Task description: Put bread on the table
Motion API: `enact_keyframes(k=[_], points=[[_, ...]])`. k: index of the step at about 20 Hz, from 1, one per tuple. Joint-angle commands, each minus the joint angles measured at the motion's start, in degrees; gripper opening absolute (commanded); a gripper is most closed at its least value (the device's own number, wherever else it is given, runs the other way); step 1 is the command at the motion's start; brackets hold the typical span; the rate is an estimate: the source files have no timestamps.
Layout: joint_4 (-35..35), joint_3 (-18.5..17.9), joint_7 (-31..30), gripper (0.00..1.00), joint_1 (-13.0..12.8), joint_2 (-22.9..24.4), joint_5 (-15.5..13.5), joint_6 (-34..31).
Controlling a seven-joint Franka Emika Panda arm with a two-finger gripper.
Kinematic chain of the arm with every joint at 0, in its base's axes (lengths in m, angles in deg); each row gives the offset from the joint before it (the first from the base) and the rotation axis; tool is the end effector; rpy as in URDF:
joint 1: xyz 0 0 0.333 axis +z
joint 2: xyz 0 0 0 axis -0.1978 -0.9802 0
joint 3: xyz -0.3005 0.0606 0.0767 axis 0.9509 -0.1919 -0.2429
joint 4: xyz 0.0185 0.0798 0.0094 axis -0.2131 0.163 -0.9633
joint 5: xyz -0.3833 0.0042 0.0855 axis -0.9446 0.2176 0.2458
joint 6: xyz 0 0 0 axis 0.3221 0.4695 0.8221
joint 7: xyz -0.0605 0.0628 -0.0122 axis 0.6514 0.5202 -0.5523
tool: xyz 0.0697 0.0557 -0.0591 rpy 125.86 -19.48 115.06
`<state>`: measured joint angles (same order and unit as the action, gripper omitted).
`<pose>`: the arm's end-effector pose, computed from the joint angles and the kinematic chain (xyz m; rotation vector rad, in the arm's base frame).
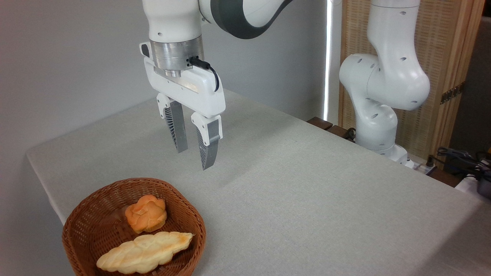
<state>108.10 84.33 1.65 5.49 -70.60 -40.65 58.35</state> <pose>0.5367 -0.0692 0.5406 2.9229 -1.0967 0.1311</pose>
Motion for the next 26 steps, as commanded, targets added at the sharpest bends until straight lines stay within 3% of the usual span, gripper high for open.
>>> enact_keyframes(k=[1,26], points=[[-2.6,-0.9,0.7,1.00,-0.2,-1.7,-0.3,-0.7],[-3.9,-1.4,0.9,1.00,-0.1,-1.8,-0.3,-0.8]])
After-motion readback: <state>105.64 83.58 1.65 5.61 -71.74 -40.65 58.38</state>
